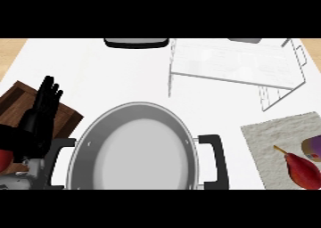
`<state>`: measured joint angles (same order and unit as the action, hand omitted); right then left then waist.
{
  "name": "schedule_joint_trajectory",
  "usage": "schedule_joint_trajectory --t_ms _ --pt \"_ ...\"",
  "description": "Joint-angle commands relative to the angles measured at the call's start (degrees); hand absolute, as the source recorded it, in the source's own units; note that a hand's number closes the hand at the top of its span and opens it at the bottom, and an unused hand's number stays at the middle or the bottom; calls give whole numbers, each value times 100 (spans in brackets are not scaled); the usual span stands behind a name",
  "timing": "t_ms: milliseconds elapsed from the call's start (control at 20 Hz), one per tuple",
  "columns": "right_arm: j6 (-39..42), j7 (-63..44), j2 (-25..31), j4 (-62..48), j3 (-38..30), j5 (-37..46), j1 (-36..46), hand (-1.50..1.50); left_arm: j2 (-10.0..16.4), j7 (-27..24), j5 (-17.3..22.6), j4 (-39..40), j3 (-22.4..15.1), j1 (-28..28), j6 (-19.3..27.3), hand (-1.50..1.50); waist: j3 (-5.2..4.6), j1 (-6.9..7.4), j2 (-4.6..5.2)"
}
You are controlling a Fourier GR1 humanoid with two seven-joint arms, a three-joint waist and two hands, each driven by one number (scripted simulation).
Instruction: Pick the can from the placemat and place it in the tiered shelf
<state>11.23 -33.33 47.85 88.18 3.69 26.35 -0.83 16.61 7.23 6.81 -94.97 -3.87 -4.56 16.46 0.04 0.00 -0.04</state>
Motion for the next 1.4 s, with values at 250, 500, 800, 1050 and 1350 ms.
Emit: schedule_joint_trajectory --t_ms 250,500,800,1050,1350 --pt "131 588 -548 -101 -506 597 -52 -150 -37 -124 49 140 451 79 -577 0 -5 -7 1" --pt "140 1188 -805 -934 -693 955 346 -150 -170 220 -167 -72 536 -50 -451 0 -3 11 4" --pt "39 1273 -1308 -1809 -536 1278 747 -150 -451 394 -532 -203 290 -160 -229 0 -1 33 11" --pt "-236 2003 -1094 -2000 -381 1873 434 150 -476 300 -479 -288 363 41 -403 0 -1 20 7" --pt "-569 1430 -1654 -1091 -10 2410 329 150 -582 35 -456 -162 406 265 -526 0 -8 -4 -3"
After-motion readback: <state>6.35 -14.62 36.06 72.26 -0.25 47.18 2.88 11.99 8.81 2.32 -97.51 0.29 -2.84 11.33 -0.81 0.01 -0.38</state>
